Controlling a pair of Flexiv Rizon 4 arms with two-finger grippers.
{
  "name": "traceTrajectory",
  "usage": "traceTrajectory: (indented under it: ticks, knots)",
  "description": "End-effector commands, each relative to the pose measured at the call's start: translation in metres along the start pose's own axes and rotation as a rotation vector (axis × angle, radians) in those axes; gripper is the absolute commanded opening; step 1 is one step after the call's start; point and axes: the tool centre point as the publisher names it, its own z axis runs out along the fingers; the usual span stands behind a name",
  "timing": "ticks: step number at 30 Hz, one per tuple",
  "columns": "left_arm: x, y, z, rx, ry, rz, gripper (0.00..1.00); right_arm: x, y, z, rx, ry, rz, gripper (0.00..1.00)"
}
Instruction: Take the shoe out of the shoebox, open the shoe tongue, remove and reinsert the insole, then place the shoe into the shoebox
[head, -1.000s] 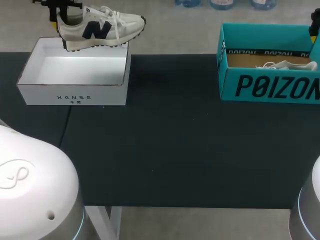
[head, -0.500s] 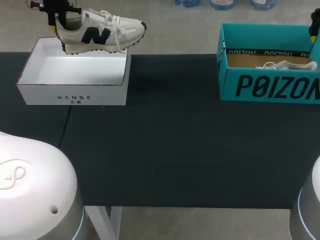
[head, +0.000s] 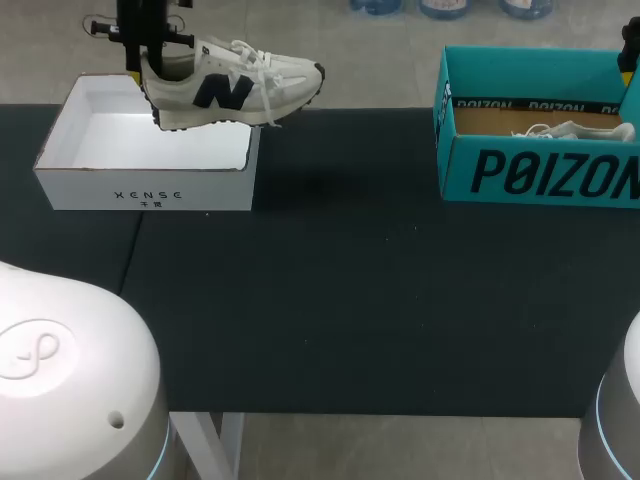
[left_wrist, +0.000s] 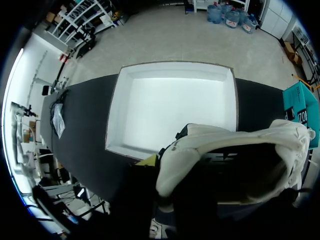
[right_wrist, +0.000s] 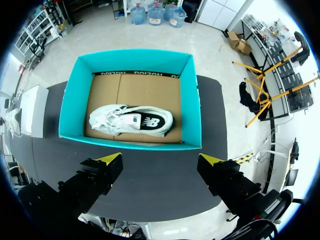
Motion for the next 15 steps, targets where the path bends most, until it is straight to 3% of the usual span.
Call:
traceTrajectory:
  ticks: [1, 15]
  knots:
    - [0.015, 0.023, -0.007, 0.017, -0.016, -0.014, 0.0, 0.0, 0.0, 0.0, 0.0, 0.001, 0.001, 1.0]
    - [0.098, 0.094, -0.014, 0.041, -0.004, -0.008, 0.0, 0.0, 0.0, 0.0, 0.0, 0.001, 0.001, 1.0]
